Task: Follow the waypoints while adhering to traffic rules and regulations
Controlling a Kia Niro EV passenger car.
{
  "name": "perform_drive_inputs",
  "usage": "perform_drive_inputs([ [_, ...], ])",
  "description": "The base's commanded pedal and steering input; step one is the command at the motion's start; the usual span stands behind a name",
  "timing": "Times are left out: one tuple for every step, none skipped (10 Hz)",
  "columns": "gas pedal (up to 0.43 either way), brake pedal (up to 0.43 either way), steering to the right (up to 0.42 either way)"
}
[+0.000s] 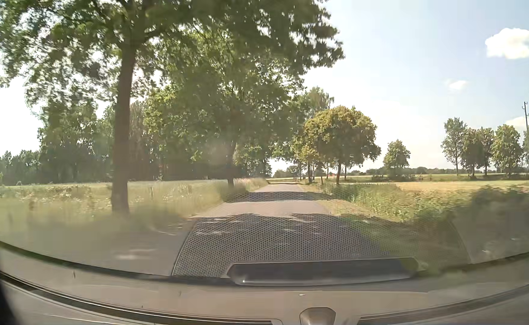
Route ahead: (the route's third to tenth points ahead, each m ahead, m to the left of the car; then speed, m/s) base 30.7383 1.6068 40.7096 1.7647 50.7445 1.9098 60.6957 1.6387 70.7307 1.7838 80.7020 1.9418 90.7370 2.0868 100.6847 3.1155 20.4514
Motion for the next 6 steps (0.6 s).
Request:
perform_drive_inputs([
  [0.22,0.006,0.004],
  [0.22,0.006,0.003],
  [0.22,0.006,0.003],
  [0.22,0.006,0.003],
  [0.209,0.006,0.003],
  [0.197,0.006,0.003],
])
